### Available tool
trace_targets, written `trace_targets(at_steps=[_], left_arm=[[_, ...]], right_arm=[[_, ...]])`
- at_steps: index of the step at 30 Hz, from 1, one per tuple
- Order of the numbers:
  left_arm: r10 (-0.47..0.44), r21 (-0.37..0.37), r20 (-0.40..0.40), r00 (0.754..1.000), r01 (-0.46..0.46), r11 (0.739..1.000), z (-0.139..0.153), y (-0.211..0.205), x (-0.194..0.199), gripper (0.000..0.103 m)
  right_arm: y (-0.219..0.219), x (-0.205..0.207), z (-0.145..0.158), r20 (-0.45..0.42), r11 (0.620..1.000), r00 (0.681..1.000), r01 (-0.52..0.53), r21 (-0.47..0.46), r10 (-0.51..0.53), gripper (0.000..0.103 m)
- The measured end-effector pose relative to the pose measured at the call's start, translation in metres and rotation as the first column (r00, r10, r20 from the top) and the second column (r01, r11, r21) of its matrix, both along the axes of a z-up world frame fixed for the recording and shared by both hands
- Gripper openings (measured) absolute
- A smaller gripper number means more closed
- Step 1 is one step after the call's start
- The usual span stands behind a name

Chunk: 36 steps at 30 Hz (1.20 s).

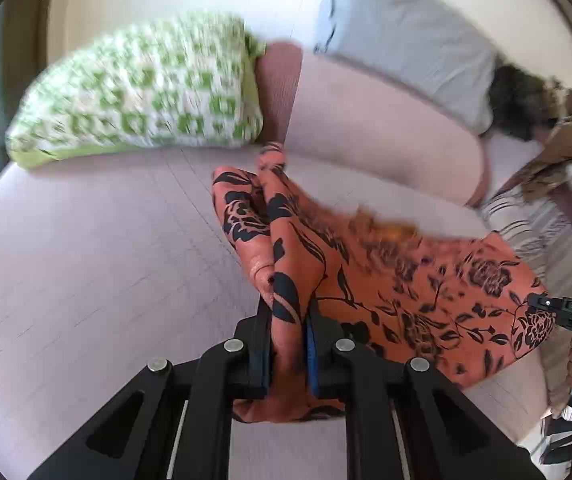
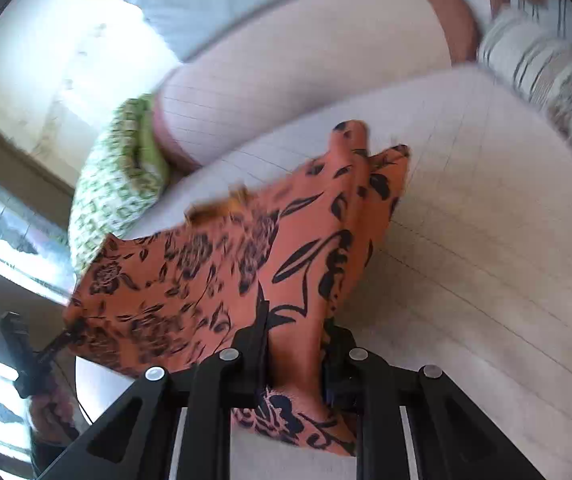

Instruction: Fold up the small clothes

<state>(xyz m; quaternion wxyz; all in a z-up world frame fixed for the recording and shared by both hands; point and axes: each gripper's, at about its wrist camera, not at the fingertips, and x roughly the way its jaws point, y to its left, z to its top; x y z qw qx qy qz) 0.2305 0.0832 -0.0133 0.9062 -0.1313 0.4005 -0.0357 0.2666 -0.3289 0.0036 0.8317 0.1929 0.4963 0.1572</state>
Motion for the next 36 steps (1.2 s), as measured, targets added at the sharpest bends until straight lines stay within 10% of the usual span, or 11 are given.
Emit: trace_targets(at_steps=[4,7,11,15,18,24,27,32,36], left_arm=[[0.032,-0.055,-0.087,0.996,-0.037,0.998,-0.034,0.009,-0.085,0.027],[0.039,-0.003,-0.332,0.942,-0.042,0.999,-0.121,0.015,-0.112,0.059],[0.061,0.129,-0.195,0.979,-0.036,0.991,-0.095,0.016,-0.114,0.060],[0.028,0.099,-0.057,0.998,-0.023,0.995,-0.060,0.021,-0.076,0.061],[0.018,0.063,-0.093,0.995,-0.012,0.998,-0.072,0.020,-0.040,0.061],[0.013,0.093,-0.186,0.982,0.004,0.996,-0.098,0.005,0.000,0.045],[0.036,0.113,-0.217,0.975,-0.012,0.994,-0.111,0.003,0.009,0.012],[0.047,0.134,-0.119,0.992,-0.031,0.990,-0.097,0.000,-0.003,0.005],[0.096,0.158,-0.052,0.994,-0.086,0.984,-0.095,0.007,-0.022,0.006]], right_arm=[[-0.019,-0.078,-0.016,-0.066,0.999,0.998,0.011,0.041,-0.008,0.028],[-0.031,-0.131,-0.095,-0.225,0.999,0.974,0.021,-0.043,-0.031,0.085],[-0.036,-0.161,-0.082,-0.105,0.986,0.991,0.071,-0.149,-0.088,0.083],[-0.041,-0.140,-0.047,-0.003,0.990,0.995,0.095,-0.101,-0.095,0.083],[-0.038,-0.112,-0.048,0.009,0.994,0.996,0.092,-0.050,-0.092,0.083],[-0.029,-0.073,-0.084,-0.041,0.993,0.995,0.091,-0.069,-0.094,0.083],[-0.032,-0.060,-0.089,-0.043,0.993,0.993,0.104,-0.064,-0.106,0.083],[-0.017,-0.037,-0.099,-0.081,0.984,0.995,0.045,-0.174,-0.060,0.018],[-0.022,-0.046,-0.083,0.014,0.965,0.994,0.112,-0.237,-0.112,0.010]])
